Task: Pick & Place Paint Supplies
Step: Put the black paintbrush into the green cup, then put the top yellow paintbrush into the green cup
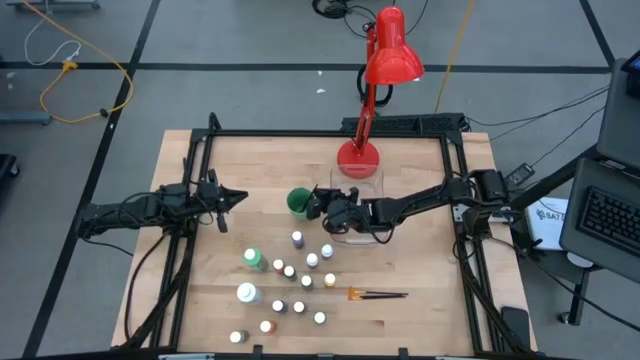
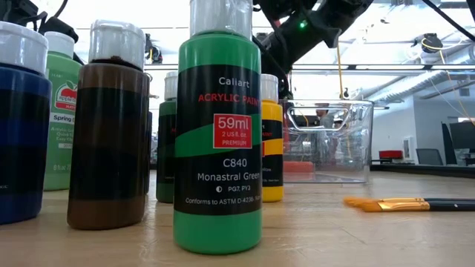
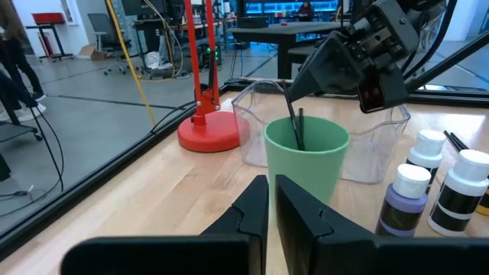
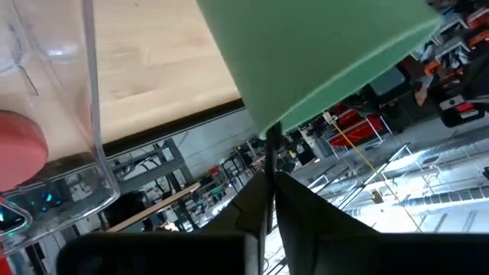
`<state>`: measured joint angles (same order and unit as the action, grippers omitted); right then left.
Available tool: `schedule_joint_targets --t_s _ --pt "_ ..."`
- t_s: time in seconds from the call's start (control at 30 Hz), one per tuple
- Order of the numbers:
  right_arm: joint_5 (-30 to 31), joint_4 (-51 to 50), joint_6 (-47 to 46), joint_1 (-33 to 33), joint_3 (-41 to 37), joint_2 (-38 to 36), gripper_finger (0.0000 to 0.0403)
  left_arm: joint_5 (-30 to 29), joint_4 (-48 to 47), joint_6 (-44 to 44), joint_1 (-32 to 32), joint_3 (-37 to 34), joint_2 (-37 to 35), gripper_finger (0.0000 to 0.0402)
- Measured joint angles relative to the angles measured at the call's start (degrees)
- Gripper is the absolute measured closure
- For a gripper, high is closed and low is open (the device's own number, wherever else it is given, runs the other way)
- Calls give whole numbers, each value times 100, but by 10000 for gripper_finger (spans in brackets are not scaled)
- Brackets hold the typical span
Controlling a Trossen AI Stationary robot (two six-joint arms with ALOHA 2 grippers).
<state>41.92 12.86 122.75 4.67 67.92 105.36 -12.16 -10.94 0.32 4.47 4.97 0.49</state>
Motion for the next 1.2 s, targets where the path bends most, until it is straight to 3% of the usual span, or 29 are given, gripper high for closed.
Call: schedule_joint_targets --t_s 0.33,0.5,0.57,0.63,0.8,0.9,1.03,1.2 --pt "15 673 -463 177 355 2 329 2 7 83 0 0 -2 376" --pt "-198 1967 -1425 458 675 -517 333 2 6 92 0 0 0 376" --pt "-476 2123 -2297 614 663 -1024 339 4 13 92 0 0 0 376" --pt "-921 1939 -3774 671 664 -1614 345 4 9 92 0 0 0 376" --pt "-2247 170 -8281 333 669 -3295 360 3 57 92 0 0 -1 376" --pt "-2607 -1163 -10247 124 671 -4080 367 2 122 93 0 0 0 376" --pt "-3441 -2730 -11433 206 578 -4779 375 2 173 103 1 0 0 376" --pt "-3581 -2721 -11997 957 -360 -5266 386 2 179 247 1 0 0 376"
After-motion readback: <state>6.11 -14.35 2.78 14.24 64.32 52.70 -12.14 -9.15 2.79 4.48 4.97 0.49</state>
